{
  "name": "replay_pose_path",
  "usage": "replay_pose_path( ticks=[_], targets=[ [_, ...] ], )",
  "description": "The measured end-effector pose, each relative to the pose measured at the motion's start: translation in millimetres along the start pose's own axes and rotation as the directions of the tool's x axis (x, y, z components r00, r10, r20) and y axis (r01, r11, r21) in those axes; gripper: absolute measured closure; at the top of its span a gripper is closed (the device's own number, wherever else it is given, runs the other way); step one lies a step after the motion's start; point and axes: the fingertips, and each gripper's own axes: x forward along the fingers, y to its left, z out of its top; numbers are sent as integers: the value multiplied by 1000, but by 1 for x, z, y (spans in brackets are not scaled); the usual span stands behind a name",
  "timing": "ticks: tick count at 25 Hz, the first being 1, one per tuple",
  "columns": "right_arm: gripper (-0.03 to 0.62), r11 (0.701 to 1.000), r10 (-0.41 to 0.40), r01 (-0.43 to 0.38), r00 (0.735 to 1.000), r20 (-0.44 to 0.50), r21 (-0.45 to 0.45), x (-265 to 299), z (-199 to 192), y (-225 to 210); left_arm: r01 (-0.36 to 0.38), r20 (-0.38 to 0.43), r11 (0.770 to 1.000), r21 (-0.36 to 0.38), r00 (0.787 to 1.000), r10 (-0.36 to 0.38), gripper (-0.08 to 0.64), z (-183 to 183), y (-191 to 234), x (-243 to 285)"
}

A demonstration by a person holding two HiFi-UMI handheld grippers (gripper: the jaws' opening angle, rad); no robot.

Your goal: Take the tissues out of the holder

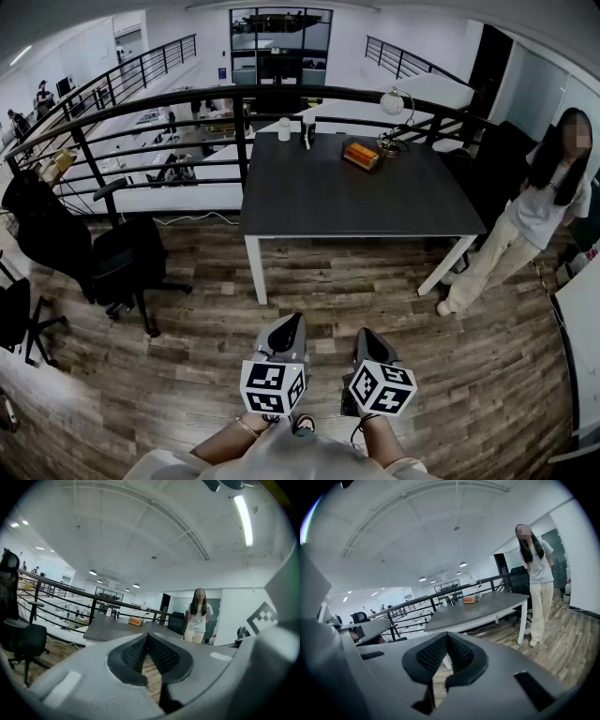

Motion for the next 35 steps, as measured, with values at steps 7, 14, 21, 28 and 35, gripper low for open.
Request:
replay_pose_path(
  ticks=[7, 14, 21, 28, 35],
  targets=[
    [584, 1000, -3, 3, 1000, -6, -1, 4, 2, -3, 4, -10, 1000, 3, 1000, -3, 551, -1, 0, 6],
    [584, 1000, -6, 6, 1000, -8, 5, 13, 1, 0, 7, -18, 1000, 3, 1000, -7, 551, -2, 9, 12],
    [584, 1000, -27, 27, 1000, -6, 16, 32, 5, 5, 23, -23, 1000, 11, 999, -22, 551, 1, 25, 25],
    [584, 999, -39, 39, 999, -7, 23, 51, 5, 9, 36, -30, 999, 16, 999, -36, 551, 3, 40, 43],
    [584, 997, -62, 62, 998, -2, 45, 71, 15, -3, 52, -45, 998, 20, 998, -51, 551, 5, 42, 66]
  ],
)
